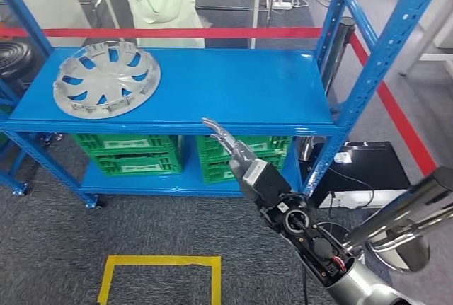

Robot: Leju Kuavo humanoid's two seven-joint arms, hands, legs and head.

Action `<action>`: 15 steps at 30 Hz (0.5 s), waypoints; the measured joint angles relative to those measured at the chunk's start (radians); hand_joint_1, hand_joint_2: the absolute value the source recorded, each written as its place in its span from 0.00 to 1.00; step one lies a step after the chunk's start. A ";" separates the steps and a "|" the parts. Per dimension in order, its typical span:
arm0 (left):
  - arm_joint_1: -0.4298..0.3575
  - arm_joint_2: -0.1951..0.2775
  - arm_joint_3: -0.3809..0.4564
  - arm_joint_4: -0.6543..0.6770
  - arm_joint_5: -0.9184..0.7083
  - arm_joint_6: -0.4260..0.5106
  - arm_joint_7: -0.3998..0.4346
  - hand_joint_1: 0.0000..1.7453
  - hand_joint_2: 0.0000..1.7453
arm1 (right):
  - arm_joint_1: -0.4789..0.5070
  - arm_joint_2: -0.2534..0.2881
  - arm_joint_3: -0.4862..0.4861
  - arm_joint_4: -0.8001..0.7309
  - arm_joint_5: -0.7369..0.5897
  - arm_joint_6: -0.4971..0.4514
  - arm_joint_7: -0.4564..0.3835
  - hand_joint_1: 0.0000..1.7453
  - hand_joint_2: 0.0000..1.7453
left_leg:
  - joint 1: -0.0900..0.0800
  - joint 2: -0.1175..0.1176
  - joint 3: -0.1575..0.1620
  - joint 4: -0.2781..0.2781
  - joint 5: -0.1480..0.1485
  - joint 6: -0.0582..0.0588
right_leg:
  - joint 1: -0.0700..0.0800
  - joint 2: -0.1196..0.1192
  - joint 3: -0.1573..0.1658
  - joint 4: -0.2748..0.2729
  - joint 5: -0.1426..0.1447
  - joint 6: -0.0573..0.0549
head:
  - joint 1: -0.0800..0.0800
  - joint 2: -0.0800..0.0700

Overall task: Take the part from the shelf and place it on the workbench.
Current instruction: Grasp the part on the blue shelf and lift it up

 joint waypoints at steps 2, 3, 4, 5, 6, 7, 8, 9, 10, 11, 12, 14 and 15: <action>0.001 -0.001 0.000 0.000 0.000 0.001 0.000 0.00 0.00 | -0.001 0.000 0.000 0.000 0.000 0.002 0.000 0.00 0.00 | 0.004 -0.026 -0.007 -0.001 0.002 -0.008 | 0.002 0.001 0.010 -0.025 0.001 -0.001 | -0.001 0.000; 0.003 0.001 0.000 0.000 0.000 0.000 0.000 0.00 0.00 | -0.002 0.000 0.001 0.000 0.000 0.002 0.000 0.00 0.00 | 0.005 -0.037 -0.009 -0.002 0.002 -0.013 | -0.001 -0.014 0.015 -0.031 0.002 -0.001 | 0.001 0.000; 0.005 0.001 0.000 0.000 0.000 0.000 0.000 0.00 0.00 | -0.003 0.001 0.001 0.000 0.000 0.002 0.000 0.00 0.00 | 0.003 -0.030 -0.011 0.003 -0.001 -0.018 | -0.003 -0.027 0.021 -0.039 0.004 -0.002 | 0.002 0.000; 0.005 0.002 0.000 0.000 -0.001 0.001 0.000 0.00 0.00 | -0.005 0.001 0.001 0.000 0.000 0.003 0.000 0.00 0.00 | 0.001 -0.003 -0.021 0.023 -0.014 -0.022 | -0.007 -0.042 0.029 -0.049 0.007 -0.005 | -0.003 0.000; 0.004 0.002 0.000 0.000 -0.001 0.001 0.000 0.00 0.00 | -0.006 0.002 0.001 0.000 0.000 0.003 0.000 0.00 0.00 | -0.001 0.033 -0.041 0.066 -0.039 -0.027 | -0.010 -0.059 0.035 -0.057 0.009 -0.007 | -0.009 0.000; 0.003 0.001 0.000 0.000 -0.002 0.001 0.000 0.00 0.00 | -0.006 0.002 0.001 0.000 0.000 0.003 0.000 0.00 0.00 | -0.001 0.073 -0.070 0.123 -0.069 -0.032 | -0.008 -0.073 0.038 -0.060 0.009 -0.009 | -0.017 0.000; 0.000 0.002 0.000 0.000 -0.002 0.001 0.000 0.00 0.00 | -0.004 0.002 0.001 0.000 0.000 0.003 0.000 0.00 0.00 | 0.002 0.098 -0.109 0.196 -0.101 -0.039 | -0.008 -0.090 0.039 -0.061 0.008 -0.011 | -0.024 0.000; -0.001 0.002 0.000 0.000 -0.002 0.001 0.000 0.00 0.00 | -0.003 0.002 0.001 0.000 0.000 0.003 0.000 0.00 0.00 | 0.006 0.107 -0.144 0.259 -0.123 -0.045 | -0.008 -0.106 0.039 -0.061 0.006 -0.011 | -0.027 0.000; 0.000 0.003 0.000 0.000 -0.002 0.001 0.000 0.00 0.00 | -0.002 0.002 0.002 0.000 0.000 0.003 0.000 0.00 0.00 | 0.011 0.111 -0.163 0.292 -0.128 -0.050 | -0.009 -0.121 0.039 -0.061 0.005 -0.010 | -0.029 0.000; 0.001 0.003 0.000 0.000 -0.002 0.001 0.000 0.00 0.00 | -0.002 0.002 0.002 0.000 0.000 0.003 0.000 0.00 0.00 | 0.015 0.113 -0.165 0.290 -0.115 -0.055 | -0.010 -0.136 0.039 -0.060 0.002 -0.007 | -0.031 0.000; 0.002 0.004 0.000 0.000 -0.003 0.001 0.000 0.00 0.00 | -0.002 0.002 0.001 0.001 -0.001 0.003 0.000 0.00 0.00 | 0.019 0.117 -0.141 0.242 -0.086 -0.059 | -0.012 -0.144 0.040 -0.057 0.000 -0.003 | -0.033 0.000; 0.003 0.007 0.000 0.000 -0.006 0.000 0.000 0.00 0.00 | -0.003 0.002 0.001 0.000 -0.007 0.004 -0.001 0.00 0.00 | 0.022 0.130 -0.062 0.096 -0.024 -0.063 | -0.014 -0.157 0.039 -0.048 -0.007 0.009 | -0.035 0.000; 0.003 0.007 0.000 0.000 -0.007 0.000 0.000 0.00 0.00 | -0.004 0.002 0.000 0.000 -0.013 0.005 -0.001 0.00 0.00 | 0.022 0.135 -0.032 0.041 -0.006 -0.059 | -0.014 -0.161 0.038 -0.043 -0.012 0.017 | -0.035 0.000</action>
